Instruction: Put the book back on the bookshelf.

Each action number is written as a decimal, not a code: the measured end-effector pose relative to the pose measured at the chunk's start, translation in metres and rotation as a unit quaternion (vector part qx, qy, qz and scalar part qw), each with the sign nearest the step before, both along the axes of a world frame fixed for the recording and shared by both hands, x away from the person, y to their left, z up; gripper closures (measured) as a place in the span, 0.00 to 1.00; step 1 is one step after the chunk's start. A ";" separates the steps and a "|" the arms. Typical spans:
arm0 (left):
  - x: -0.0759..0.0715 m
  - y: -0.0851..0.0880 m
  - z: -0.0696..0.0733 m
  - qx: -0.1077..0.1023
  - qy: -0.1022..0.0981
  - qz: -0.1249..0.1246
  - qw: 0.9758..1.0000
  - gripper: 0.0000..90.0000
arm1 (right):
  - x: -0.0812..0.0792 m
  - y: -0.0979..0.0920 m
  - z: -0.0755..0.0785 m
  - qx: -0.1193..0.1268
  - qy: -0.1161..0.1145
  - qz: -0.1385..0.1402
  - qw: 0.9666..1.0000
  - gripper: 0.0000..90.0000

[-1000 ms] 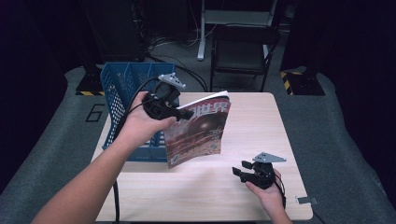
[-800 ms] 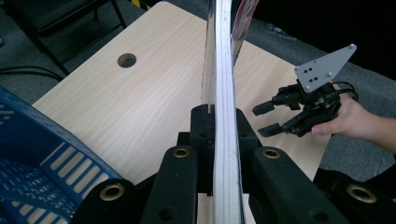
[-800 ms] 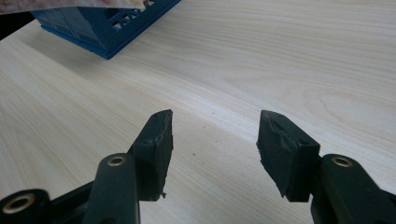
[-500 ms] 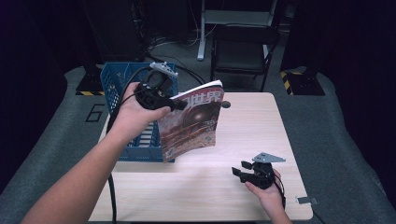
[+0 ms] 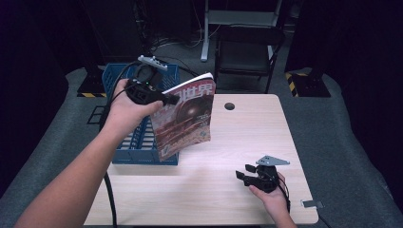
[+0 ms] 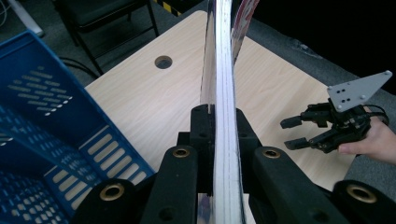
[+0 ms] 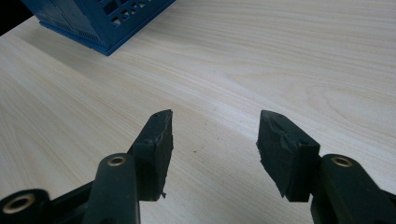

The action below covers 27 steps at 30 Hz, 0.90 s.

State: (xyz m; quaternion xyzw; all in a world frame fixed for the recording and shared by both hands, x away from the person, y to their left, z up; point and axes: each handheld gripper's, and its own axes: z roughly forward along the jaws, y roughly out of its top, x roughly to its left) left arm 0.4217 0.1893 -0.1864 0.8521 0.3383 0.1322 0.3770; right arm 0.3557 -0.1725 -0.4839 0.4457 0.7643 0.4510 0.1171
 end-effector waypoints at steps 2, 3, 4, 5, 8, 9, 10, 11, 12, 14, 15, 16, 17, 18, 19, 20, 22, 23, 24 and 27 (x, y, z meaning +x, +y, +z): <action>0.002 0.004 0.000 -0.002 -0.003 0.008 1.000 0.93 | 0.000 0.001 0.000 -0.002 0.000 -0.001 1.000 0.50; 0.003 0.006 0.000 -0.003 -0.001 0.009 1.000 0.93 | 0.000 0.001 0.000 -0.004 0.001 0.001 1.000 0.50; 0.004 0.008 0.000 -0.005 -0.001 0.014 1.000 0.93 | 0.000 0.001 0.000 -0.004 0.001 0.001 1.000 0.50; 0.006 0.010 0.000 -0.004 -0.004 0.017 1.000 0.93 | 0.000 0.001 0.000 -0.004 0.001 0.001 1.000 0.50; 0.009 0.018 0.001 -0.002 -0.001 0.023 1.000 0.93 | 0.000 0.001 -0.001 -0.007 0.001 0.000 1.000 0.50; 0.011 0.020 0.001 -0.004 0.001 0.027 1.000 0.93 | 0.000 0.001 -0.001 -0.006 0.003 0.000 1.000 0.50; 0.012 0.024 0.000 -0.005 0.001 0.034 0.999 0.93 | 0.001 0.001 -0.001 -0.007 0.002 -0.001 1.000 0.50; 0.012 0.024 0.000 -0.005 0.001 0.034 0.999 0.93 | 0.001 0.001 -0.001 -0.007 0.002 -0.001 1.000 0.50; 0.014 0.026 0.000 -0.007 0.001 0.038 0.999 0.93 | 0.001 0.001 -0.001 -0.007 0.003 -0.001 1.000 0.50; 0.015 0.030 0.000 -0.007 0.000 0.046 0.999 0.93 | 0.001 0.001 -0.002 -0.007 0.003 -0.001 1.000 0.50; 0.016 0.032 0.000 -0.007 -0.001 0.051 0.999 0.93 | 0.001 0.001 -0.002 -0.006 0.004 0.000 1.000 0.50; 0.017 0.033 0.000 -0.013 -0.002 0.059 0.998 0.93 | 0.001 0.001 -0.002 -0.006 0.004 0.000 1.000 0.50; 0.018 0.036 0.001 -0.012 -0.001 0.060 0.998 0.93 | 0.001 0.001 -0.002 -0.006 0.005 0.000 1.000 0.50; 0.018 0.038 0.001 -0.012 -0.003 0.064 0.998 0.93 | 0.001 0.001 -0.002 -0.007 0.005 0.001 1.000 0.50; 0.019 0.039 0.001 -0.017 -0.002 0.071 0.997 0.93 | 0.000 0.002 -0.002 -0.006 0.005 0.000 1.000 0.50; 0.019 0.041 0.001 -0.019 -0.002 0.075 0.997 0.93 | 0.001 0.002 -0.002 -0.007 0.005 0.001 1.000 0.50; 0.020 0.045 0.001 -0.022 -0.004 0.083 0.996 0.93 | 0.001 0.001 -0.002 -0.007 0.005 0.002 1.000 0.50; 0.021 0.047 0.001 -0.024 -0.004 0.085 0.996 0.93 | 0.001 0.001 -0.002 -0.007 0.005 0.002 1.000 0.50; 0.021 0.049 0.001 -0.022 -0.006 0.088 0.996 0.93 | 0.001 0.001 -0.002 -0.007 0.006 0.003 1.000 0.50; 0.022 0.055 0.001 -0.025 -0.005 0.096 0.995 0.93 | 0.000 0.002 -0.002 -0.007 0.006 0.003 1.000 0.50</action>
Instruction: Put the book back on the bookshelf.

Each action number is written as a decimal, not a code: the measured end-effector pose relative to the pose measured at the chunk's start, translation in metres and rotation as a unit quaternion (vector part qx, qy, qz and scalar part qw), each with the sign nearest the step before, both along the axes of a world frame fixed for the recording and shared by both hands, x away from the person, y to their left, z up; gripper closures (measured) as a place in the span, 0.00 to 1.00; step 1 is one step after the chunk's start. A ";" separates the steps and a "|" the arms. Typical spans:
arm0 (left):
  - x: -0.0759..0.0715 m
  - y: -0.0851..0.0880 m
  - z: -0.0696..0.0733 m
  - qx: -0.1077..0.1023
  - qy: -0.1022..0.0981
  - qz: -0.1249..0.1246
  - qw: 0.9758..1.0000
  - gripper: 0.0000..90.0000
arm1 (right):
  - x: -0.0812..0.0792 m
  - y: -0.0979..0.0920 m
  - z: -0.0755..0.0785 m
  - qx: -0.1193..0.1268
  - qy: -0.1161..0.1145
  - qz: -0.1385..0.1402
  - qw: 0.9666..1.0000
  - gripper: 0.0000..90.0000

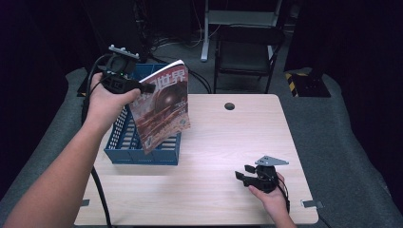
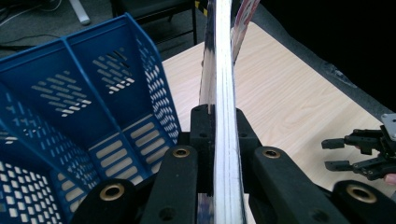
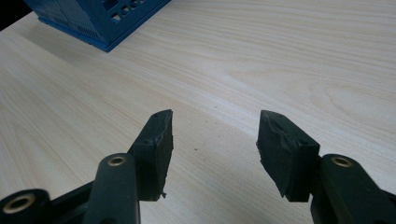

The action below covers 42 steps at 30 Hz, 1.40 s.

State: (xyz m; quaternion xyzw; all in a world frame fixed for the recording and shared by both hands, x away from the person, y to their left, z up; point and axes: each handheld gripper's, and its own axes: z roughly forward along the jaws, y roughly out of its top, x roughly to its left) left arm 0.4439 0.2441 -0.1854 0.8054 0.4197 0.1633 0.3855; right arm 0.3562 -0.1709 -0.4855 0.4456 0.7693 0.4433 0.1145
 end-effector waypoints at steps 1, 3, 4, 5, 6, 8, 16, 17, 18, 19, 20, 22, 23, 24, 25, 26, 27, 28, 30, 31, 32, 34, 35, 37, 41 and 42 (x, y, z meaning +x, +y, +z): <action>0.000 0.002 0.000 0.000 -0.001 0.002 1.000 0.93 | 0.000 0.000 0.000 0.000 -0.001 0.000 1.000 0.50; 0.001 0.005 0.000 -0.001 -0.003 0.010 1.000 0.93 | 0.000 0.000 0.000 0.000 0.000 0.001 1.000 0.50; 0.002 0.007 0.000 -0.002 -0.002 0.012 1.000 0.93 | 0.000 0.000 0.000 -0.001 -0.002 0.001 1.000 0.50; 0.002 0.009 0.000 0.001 -0.002 0.014 1.000 0.93 | 0.000 0.000 0.000 -0.001 -0.003 0.000 1.000 0.50; 0.002 0.011 0.000 -0.004 -0.003 0.020 1.000 0.93 | 0.000 0.000 0.000 -0.001 -0.003 0.000 1.000 0.50; 0.002 0.015 0.000 -0.003 -0.003 0.024 1.000 0.93 | 0.000 0.000 0.000 0.000 -0.002 0.000 1.000 0.50; 0.003 0.029 0.000 -0.005 0.003 0.046 0.999 0.93 | 0.000 0.001 0.000 0.000 -0.002 0.001 1.000 0.50; 0.003 0.031 0.000 -0.006 0.004 0.047 0.999 0.93 | 0.000 0.001 0.000 -0.001 -0.002 0.001 1.000 0.50; 0.003 0.033 -0.001 -0.006 0.002 0.052 0.999 0.93 | -0.001 0.001 0.000 0.000 0.001 0.000 1.000 0.50; 0.004 0.035 0.000 -0.007 0.002 0.056 0.998 0.93 | -0.001 0.001 0.000 0.000 0.001 0.000 1.000 0.50; 0.004 0.037 -0.001 -0.006 0.004 0.058 0.998 0.93 | -0.001 0.001 0.000 0.000 0.001 0.000 1.000 0.50; 0.005 0.041 -0.001 -0.005 0.005 0.065 0.998 0.93 | -0.001 0.001 0.000 -0.001 0.000 0.000 1.000 0.50; 0.005 0.044 -0.001 -0.004 0.006 0.065 0.998 0.93 | -0.001 0.001 0.000 -0.001 0.000 0.000 1.000 0.50; 0.005 0.046 -0.001 -0.004 0.008 0.069 0.998 0.93 | -0.001 0.001 0.000 -0.001 0.000 0.000 1.000 0.50; 0.005 0.048 -0.001 -0.003 0.009 0.071 0.997 0.93 | -0.001 0.001 0.000 0.000 0.000 -0.002 1.000 0.50; 0.006 0.051 -0.001 0.000 0.008 0.072 0.997 0.93 | -0.001 0.001 0.000 0.000 0.001 0.000 1.000 0.50; 0.005 0.053 -0.001 0.001 0.008 0.077 0.997 0.93 | -0.001 0.001 0.000 0.000 0.001 0.000 1.000 0.50; 0.005 0.055 -0.001 -0.003 0.006 0.081 0.997 0.93 | -0.001 0.001 0.000 0.000 0.001 0.000 1.000 0.50; 0.005 0.060 -0.001 0.001 0.009 0.081 0.997 0.93 | -0.001 0.001 -0.001 0.000 0.002 0.001 1.000 0.50; 0.005 0.062 -0.002 -0.005 0.006 0.090 0.996 0.93 | -0.001 0.001 -0.001 0.000 0.002 0.001 1.000 0.50; 0.005 0.066 -0.002 -0.004 0.007 0.093 0.996 0.93 | -0.001 0.001 -0.001 -0.001 0.001 0.001 1.000 0.50; 0.005 0.068 -0.002 -0.005 0.007 0.096 0.995 0.93 | -0.001 0.001 -0.001 -0.001 0.001 0.001 1.000 0.50; 0.005 0.070 -0.003 -0.008 0.006 0.101 0.995 0.93 | 0.000 0.002 -0.001 0.000 0.000 0.001 1.000 0.50; 0.005 0.074 -0.003 -0.013 0.008 0.107 0.994 0.93 | -0.001 0.002 -0.001 0.000 -0.001 0.000 1.000 0.50; 0.004 0.079 -0.004 -0.018 0.006 0.120 0.993 0.93 | 0.000 0.002 -0.002 -0.005 -0.001 0.004 1.000 0.50; 0.004 0.080 -0.004 -0.017 0.009 0.121 0.992 0.93 | 0.001 0.002 -0.002 -0.007 -0.003 0.005 1.000 0.50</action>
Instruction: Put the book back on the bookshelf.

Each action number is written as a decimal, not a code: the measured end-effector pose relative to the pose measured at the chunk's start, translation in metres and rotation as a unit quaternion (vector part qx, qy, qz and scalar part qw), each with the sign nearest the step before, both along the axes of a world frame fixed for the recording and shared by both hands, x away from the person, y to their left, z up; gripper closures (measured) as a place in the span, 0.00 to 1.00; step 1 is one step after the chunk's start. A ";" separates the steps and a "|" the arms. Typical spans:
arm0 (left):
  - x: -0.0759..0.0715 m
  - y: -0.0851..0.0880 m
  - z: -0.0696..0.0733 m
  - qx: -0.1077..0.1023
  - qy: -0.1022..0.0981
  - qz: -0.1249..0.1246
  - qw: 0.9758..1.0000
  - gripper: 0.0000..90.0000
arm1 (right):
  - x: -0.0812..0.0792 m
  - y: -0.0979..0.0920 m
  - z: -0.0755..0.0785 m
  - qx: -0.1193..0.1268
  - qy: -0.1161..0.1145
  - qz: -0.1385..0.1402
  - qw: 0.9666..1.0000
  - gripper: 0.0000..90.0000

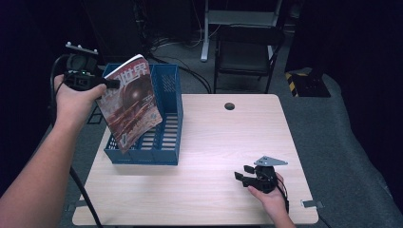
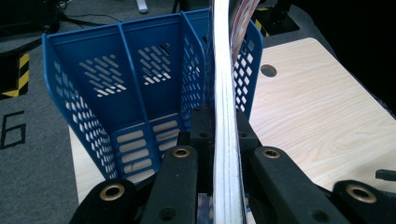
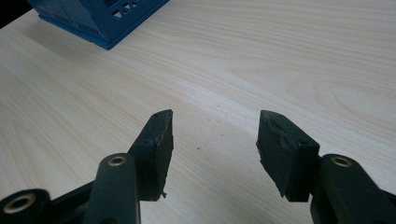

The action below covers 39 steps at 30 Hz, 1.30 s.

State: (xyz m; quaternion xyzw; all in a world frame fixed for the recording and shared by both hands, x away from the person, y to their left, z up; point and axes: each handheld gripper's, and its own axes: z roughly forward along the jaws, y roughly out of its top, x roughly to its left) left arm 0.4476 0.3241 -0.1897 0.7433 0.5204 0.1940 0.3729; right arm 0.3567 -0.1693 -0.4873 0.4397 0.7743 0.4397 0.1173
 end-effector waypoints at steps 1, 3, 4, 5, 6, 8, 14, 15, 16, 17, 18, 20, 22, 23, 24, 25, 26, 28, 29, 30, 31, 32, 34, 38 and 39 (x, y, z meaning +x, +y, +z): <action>0.000 0.001 0.000 0.000 -0.003 0.002 1.000 0.93 | 0.000 0.000 0.000 0.001 0.000 0.000 1.000 0.50; 0.000 0.002 0.000 -0.002 -0.002 0.008 1.000 0.93 | 0.000 0.000 0.000 0.001 0.000 0.000 1.000 0.50; 0.000 0.003 0.000 -0.004 -0.001 0.012 1.000 0.93 | 0.000 0.000 0.000 0.001 0.000 0.000 1.000 0.50; 0.000 0.003 0.000 -0.004 0.000 0.014 1.000 0.93 | -0.001 0.000 0.000 0.004 0.002 -0.002 1.000 0.50; 0.001 0.004 0.000 -0.004 0.001 0.015 1.000 0.93 | -0.001 0.000 0.000 0.004 0.002 -0.002 1.000 0.50; 0.001 0.005 0.000 -0.006 0.003 0.017 1.000 0.93 | -0.001 0.000 0.000 0.003 0.003 -0.003 1.000 0.50; -0.004 0.010 0.003 -0.007 0.009 0.007 1.000 0.93 | -0.001 0.000 0.000 0.005 0.005 -0.003 1.000 0.50; -0.004 0.011 0.003 -0.006 0.007 0.009 1.000 0.93 | -0.001 0.000 0.000 0.005 0.005 -0.003 1.000 0.50; -0.004 0.011 0.003 -0.003 0.006 0.011 1.000 0.93 | 0.000 0.000 0.000 0.005 0.005 -0.003 1.000 0.50; -0.005 0.011 0.003 -0.004 0.007 0.014 1.000 0.93 | 0.000 0.001 -0.001 0.004 0.003 -0.001 1.000 0.50; -0.005 0.012 0.003 0.000 0.005 0.015 1.000 0.93 | 0.000 0.001 0.000 0.003 0.004 -0.003 1.000 0.50; -0.004 0.014 0.002 0.001 0.002 0.024 1.000 0.93 | -0.001 0.002 0.000 0.005 0.004 -0.002 1.000 0.50; -0.003 0.016 0.000 -0.003 0.002 0.031 0.999 0.93 | -0.001 0.002 0.000 0.003 0.002 -0.003 1.000 0.50; -0.002 0.017 0.000 -0.002 0.001 0.034 0.999 0.93 | 0.000 0.002 0.000 0.002 0.004 -0.001 1.000 0.50; -0.002 0.017 -0.001 -0.004 0.000 0.040 0.999 0.93 | 0.000 0.002 -0.001 0.002 0.004 -0.002 1.000 0.50; -0.001 0.017 -0.002 -0.005 0.000 0.042 0.999 0.93 | 0.000 0.002 -0.001 0.002 0.004 -0.001 1.000 0.50; 0.000 0.016 -0.003 -0.007 0.002 0.046 0.999 0.93 | 0.000 0.002 -0.001 0.002 0.005 -0.002 1.000 0.50; 0.002 0.015 -0.005 -0.007 -0.002 0.050 0.999 0.93 | 0.000 0.002 -0.001 0.002 0.004 -0.001 1.000 0.50; 0.003 0.014 -0.006 -0.009 -0.002 0.054 0.998 0.93 | 0.000 0.002 -0.001 0.002 0.004 -0.001 1.000 0.50; 0.004 0.013 -0.007 -0.010 -0.005 0.057 0.998 0.93 | 0.000 0.002 -0.001 0.003 0.004 -0.002 1.000 0.50; 0.006 0.012 -0.008 -0.012 -0.007 0.063 0.998 0.93 | 0.000 0.002 -0.001 0.004 0.003 -0.003 1.000 0.50; 0.007 0.011 -0.009 -0.011 -0.006 0.064 0.998 0.93 | 0.000 0.002 -0.001 0.004 0.002 -0.003 1.000 0.50; 0.010 0.008 -0.011 -0.012 -0.009 0.069 0.998 0.93 | 0.000 0.002 -0.001 0.004 0.003 -0.003 1.000 0.50; 0.016 0.003 -0.015 -0.018 -0.013 0.080 0.997 0.93 | 0.000 0.002 0.000 0.002 0.002 0.001 1.000 0.50; 0.017 0.002 -0.017 -0.018 -0.015 0.081 0.996 0.93 | 0.000 0.002 0.000 0.004 0.000 0.000 1.000 0.50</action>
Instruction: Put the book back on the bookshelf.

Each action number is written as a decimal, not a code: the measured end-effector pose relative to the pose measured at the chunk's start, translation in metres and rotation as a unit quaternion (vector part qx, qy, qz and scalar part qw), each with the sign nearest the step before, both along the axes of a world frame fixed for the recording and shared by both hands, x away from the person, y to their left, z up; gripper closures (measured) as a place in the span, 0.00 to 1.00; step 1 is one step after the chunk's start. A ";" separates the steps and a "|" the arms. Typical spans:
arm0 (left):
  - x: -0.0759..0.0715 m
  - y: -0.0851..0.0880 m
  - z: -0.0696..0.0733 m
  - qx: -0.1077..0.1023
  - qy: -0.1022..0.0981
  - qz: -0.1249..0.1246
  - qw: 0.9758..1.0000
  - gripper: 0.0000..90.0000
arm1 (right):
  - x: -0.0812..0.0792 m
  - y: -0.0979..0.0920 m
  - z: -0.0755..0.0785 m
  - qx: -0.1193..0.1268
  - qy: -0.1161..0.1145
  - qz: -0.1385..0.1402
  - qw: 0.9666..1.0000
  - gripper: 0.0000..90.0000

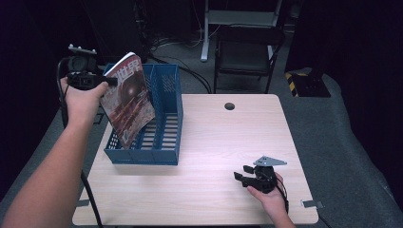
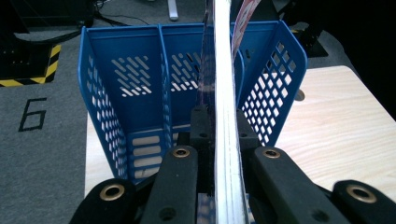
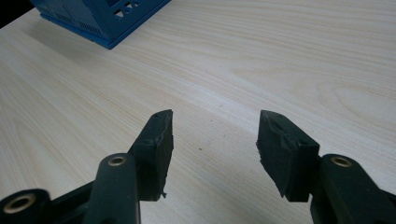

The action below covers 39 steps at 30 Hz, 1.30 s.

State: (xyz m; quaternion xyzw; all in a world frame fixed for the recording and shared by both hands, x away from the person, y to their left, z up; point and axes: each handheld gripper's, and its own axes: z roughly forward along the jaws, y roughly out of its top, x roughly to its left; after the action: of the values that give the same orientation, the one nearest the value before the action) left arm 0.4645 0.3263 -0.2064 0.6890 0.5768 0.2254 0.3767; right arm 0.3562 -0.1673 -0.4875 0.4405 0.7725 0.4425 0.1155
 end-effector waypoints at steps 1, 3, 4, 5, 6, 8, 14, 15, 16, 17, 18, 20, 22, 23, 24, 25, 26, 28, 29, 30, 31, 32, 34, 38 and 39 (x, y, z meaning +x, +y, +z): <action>0.001 0.000 -0.001 -0.001 0.001 0.000 1.000 0.93 | 0.000 0.000 0.000 0.000 0.000 0.000 1.000 0.50; 0.005 -0.002 -0.006 -0.003 -0.003 0.007 1.000 0.93 | 0.000 0.000 0.000 0.002 0.004 -0.001 1.000 0.50; 0.006 -0.002 -0.007 -0.005 0.000 0.009 1.000 0.93 | 0.000 0.000 0.000 0.002 0.004 -0.001 1.000 0.50; 0.006 -0.002 -0.007 -0.005 0.000 0.009 1.000 0.93 | 0.000 0.000 0.000 0.002 0.004 -0.001 1.000 0.50; 0.007 -0.002 -0.009 -0.003 0.000 0.008 1.000 0.93 | 0.000 0.000 0.000 0.001 0.004 0.000 1.000 0.50; 0.009 -0.002 -0.012 -0.004 0.000 0.011 1.000 0.93 | 0.000 0.000 0.000 0.001 0.001 0.000 1.000 0.50; 0.014 -0.001 -0.019 -0.009 0.000 0.015 1.000 0.93 | 0.000 0.001 0.001 -0.001 0.004 0.003 1.000 0.50; 0.015 -0.001 -0.020 -0.010 -0.003 0.017 1.000 0.93 | 0.000 0.002 0.000 -0.004 0.004 0.003 1.000 0.50; 0.015 0.000 -0.021 -0.011 -0.003 0.018 1.000 0.93 | 0.000 0.002 0.000 -0.004 0.004 0.003 1.000 0.50; 0.016 -0.001 -0.021 -0.012 -0.004 0.019 1.000 0.93 | 0.000 0.002 0.000 -0.003 0.003 0.006 1.000 0.51; 0.016 -0.001 -0.022 -0.014 -0.005 0.021 1.000 0.93 | 0.000 0.002 0.000 -0.003 0.003 0.006 1.000 0.51; 0.018 -0.001 -0.022 -0.012 -0.004 0.020 1.000 0.93 | 0.000 0.002 0.000 -0.003 0.003 0.006 1.000 0.51; 0.019 -0.001 -0.023 -0.011 -0.007 0.020 1.000 0.93 | 0.001 0.002 0.000 -0.003 0.003 0.006 1.000 0.51; 0.020 -0.002 -0.024 -0.015 -0.007 0.023 1.000 0.93 | 0.001 0.002 0.000 -0.003 0.003 0.006 1.000 0.51; 0.020 -0.002 -0.024 -0.015 -0.007 0.023 1.000 0.93 | 0.001 0.002 0.000 -0.003 0.003 0.006 1.000 0.51; 0.021 -0.002 -0.024 -0.013 -0.010 0.024 1.000 0.93 | 0.001 0.002 0.000 -0.003 0.003 0.006 1.000 0.51; 0.021 -0.001 -0.024 -0.015 -0.008 0.024 1.000 0.93 | 0.001 0.002 0.000 -0.003 0.003 0.006 1.000 0.51; 0.023 -0.002 -0.024 -0.016 -0.006 0.024 1.000 0.93 | 0.000 0.002 0.000 -0.004 0.002 0.006 1.000 0.51; 0.023 -0.002 -0.025 -0.016 -0.006 0.025 1.000 0.93 | 0.001 0.002 0.000 -0.004 0.002 0.006 1.000 0.51; 0.024 -0.001 -0.026 -0.015 -0.007 0.025 1.000 0.93 | 0.000 0.002 0.000 -0.003 0.004 0.004 1.000 0.51; 0.024 -0.001 -0.026 -0.017 -0.004 0.025 1.000 0.93 | 0.000 0.002 0.000 -0.002 0.004 0.004 1.000 0.51; 0.025 -0.001 -0.028 -0.016 -0.007 0.026 1.000 0.93 | 0.000 0.001 0.000 -0.003 0.002 0.005 1.000 0.51; 0.026 -0.002 -0.030 -0.016 -0.005 0.026 1.000 0.93 | 0.000 0.001 0.001 -0.002 0.003 0.004 1.000 0.51; 0.027 -0.004 -0.036 -0.013 -0.004 0.026 1.000 0.93 | 0.000 0.002 0.001 -0.003 0.004 0.005 1.000 0.51; 0.028 -0.004 -0.038 -0.011 -0.006 0.026 1.000 0.93 | 0.000 0.002 0.001 -0.002 0.002 0.006 1.000 0.51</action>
State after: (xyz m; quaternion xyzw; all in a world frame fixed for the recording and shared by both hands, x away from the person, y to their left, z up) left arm 0.4923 0.3218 -0.2443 0.6680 0.5946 0.2328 0.3821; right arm 0.3562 -0.1656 -0.4869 0.4366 0.7764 0.4406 0.1118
